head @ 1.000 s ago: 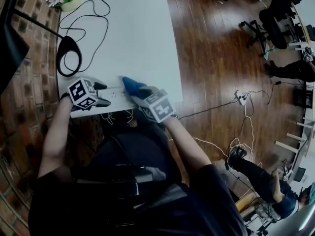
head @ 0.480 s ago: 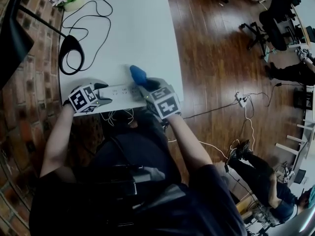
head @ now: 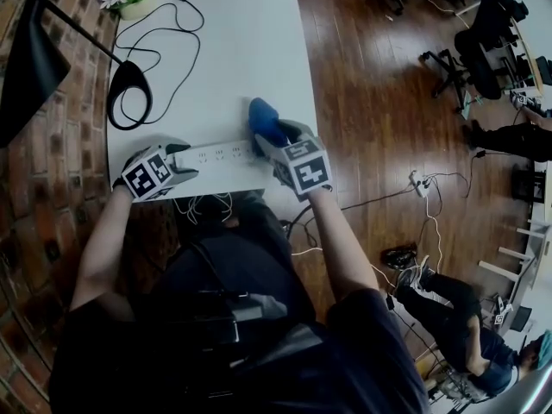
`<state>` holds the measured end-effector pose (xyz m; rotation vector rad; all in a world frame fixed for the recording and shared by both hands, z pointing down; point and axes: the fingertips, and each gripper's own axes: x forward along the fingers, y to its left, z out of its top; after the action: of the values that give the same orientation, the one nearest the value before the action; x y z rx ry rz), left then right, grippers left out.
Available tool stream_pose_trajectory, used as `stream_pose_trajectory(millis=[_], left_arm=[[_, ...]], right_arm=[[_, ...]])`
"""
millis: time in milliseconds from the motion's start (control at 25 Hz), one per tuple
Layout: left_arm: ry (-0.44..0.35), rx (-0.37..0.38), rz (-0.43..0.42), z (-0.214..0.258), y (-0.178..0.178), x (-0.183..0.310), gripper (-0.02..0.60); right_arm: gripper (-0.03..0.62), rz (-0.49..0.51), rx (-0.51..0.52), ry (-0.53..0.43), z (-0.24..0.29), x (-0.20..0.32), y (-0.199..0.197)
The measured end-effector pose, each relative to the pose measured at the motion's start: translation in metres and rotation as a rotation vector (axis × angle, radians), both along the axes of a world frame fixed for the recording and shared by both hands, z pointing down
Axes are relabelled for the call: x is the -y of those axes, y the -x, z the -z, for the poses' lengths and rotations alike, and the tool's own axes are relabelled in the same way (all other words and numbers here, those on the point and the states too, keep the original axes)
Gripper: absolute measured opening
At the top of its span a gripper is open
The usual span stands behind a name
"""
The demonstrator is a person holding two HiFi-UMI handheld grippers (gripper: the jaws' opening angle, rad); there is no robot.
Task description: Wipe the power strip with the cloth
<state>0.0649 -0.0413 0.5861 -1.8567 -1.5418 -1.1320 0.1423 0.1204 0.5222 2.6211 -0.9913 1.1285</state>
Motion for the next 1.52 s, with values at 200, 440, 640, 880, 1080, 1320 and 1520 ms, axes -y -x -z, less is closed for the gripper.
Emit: stream_pose_trajectory(millis=[200,440,640,880,1080,1320,1520], left_arm=[[-0.024,-0.063,-0.029,0.002,0.003,-0.001,0.285],[-0.025,-0.108,-0.045,0.002,0.011,0.001,0.284],[-0.028,-0.148,-0.065,0.001,0.015,0.001,0.282],[-0.017,-0.131,-0.073,0.000,0.020,0.005,0.282],[-0.030,-0.116,-0.077,0.000,0.020,0.010,0.285],[0.184,0.115,0.169,0.025,-0.004,0.020,0.282],[0.126,0.200,0.192,0.014,-0.006,0.040,0.283]], right_arm=[[0.301,0.219,0.025,-0.063,0.017,0.036,0.023],[0.301,0.629,0.061,0.084,-0.009,0.104,0.055],[0.303,0.836,0.098,0.284,-0.054,0.113,0.070],[0.278,0.955,0.105,0.350,-0.076,0.111,0.090],[0.276,0.928,-0.027,0.350,-0.078,0.115,0.093],[0.276,0.915,-0.271,0.501,-0.077,0.111,0.089],[0.275,0.893,-0.496,0.668,-0.072,0.110,0.072]])
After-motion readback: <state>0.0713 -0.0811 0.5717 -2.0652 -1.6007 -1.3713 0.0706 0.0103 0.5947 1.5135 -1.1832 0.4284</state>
